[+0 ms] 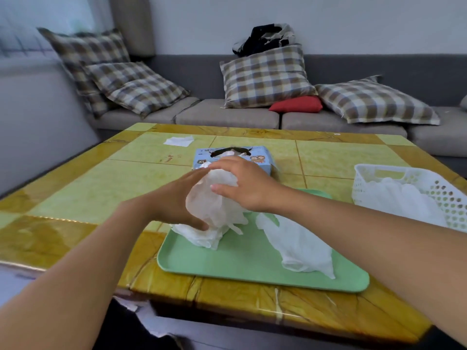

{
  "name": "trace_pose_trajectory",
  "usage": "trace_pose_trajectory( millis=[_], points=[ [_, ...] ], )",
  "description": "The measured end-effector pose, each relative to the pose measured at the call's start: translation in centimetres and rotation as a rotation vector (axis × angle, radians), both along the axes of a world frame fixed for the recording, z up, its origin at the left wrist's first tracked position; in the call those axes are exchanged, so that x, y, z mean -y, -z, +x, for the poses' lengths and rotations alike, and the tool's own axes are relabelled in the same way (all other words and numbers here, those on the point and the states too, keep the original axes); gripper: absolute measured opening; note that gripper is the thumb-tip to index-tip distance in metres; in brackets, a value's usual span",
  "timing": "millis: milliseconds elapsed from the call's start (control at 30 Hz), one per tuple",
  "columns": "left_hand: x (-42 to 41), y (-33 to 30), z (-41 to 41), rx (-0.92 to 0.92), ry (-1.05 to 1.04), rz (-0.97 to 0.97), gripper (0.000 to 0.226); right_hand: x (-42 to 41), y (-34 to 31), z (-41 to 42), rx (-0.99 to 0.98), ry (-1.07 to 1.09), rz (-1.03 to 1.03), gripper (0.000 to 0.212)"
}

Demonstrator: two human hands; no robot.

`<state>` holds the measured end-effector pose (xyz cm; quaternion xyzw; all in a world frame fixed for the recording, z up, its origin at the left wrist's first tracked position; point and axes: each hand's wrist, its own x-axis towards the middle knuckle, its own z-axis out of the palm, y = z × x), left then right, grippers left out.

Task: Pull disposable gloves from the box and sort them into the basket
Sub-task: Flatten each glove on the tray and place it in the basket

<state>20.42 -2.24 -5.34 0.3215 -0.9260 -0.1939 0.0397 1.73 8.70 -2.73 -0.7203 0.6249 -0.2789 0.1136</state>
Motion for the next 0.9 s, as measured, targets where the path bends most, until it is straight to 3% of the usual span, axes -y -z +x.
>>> trace_pose_trajectory(
  millis=[133,200,300,367,500,633,733,900],
  points=[
    [0.0,0.7,0.3,-0.074,-0.013,0.030,0.149,2.1,0.8,1.4,-0.112,0.083,0.113,0.061],
    [0.3,1.1,0.2,-0.097,0.017,0.073,0.157,2.6,2.6,1.8,-0.137,0.095,0.181,0.042],
    [0.9,0.8,0.2,-0.173,0.024,0.083,0.160,2.7,3.7,0.9,-0.001,0.054,0.144,0.015],
    [1.7,0.3,0.2,-0.165,0.037,0.001,0.156,2.3,3.1,-0.2,0.094,-0.010,0.179,0.013],
    [2.8,0.6,-1.2,0.025,0.155,-0.154,0.145,1.0,1.6,-2.4,0.172,-0.146,0.326,0.018],
    [3.1,1.1,-3.9,0.035,0.206,-0.174,0.118,-0.7,3.1,-3.7,0.234,-0.125,0.330,0.017],
    [3.7,1.4,-4.0,0.033,0.139,-0.130,0.116,-1.6,4.1,-4.1,0.357,-0.047,0.338,0.045],
    [3.6,1.8,-3.5,0.039,0.042,-0.055,0.107,-1.6,3.6,-4.3,0.302,0.053,0.338,0.074]
  ],
)
